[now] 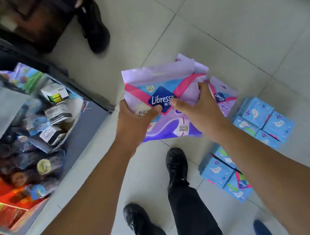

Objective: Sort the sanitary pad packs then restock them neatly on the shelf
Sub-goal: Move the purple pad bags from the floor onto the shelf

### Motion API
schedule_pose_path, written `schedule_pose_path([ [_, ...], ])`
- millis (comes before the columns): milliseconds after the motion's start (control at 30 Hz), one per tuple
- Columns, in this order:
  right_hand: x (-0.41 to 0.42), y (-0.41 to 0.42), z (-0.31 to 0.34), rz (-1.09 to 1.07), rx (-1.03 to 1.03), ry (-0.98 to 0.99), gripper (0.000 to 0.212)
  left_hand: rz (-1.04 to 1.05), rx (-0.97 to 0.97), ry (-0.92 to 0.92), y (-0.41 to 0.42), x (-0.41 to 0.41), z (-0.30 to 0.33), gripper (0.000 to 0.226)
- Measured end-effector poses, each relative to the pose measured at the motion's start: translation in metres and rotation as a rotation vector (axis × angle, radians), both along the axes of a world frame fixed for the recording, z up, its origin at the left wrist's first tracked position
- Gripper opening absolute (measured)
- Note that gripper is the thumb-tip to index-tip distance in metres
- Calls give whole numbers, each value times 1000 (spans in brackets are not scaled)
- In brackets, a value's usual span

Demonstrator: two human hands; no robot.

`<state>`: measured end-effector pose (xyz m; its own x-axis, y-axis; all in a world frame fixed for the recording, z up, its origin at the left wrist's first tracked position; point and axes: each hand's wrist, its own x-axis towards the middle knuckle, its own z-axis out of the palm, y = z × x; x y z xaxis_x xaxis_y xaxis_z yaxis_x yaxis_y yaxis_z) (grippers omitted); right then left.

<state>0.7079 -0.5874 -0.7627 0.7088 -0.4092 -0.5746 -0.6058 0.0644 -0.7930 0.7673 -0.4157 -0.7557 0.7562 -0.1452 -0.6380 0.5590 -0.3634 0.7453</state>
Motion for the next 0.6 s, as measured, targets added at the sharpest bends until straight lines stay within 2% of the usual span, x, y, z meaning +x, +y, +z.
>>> schedule_pose_path([
  [100,27,43,47,118,-36,-70,57,115,2,-101,48,9,50,62],
  [333,65,174,132,307,-50,-220,55,293,-5,-253,182,15,136,56],
  [600,86,292,198,630,-49,-340,31,541,57,-362,313,-6,203,53],
])
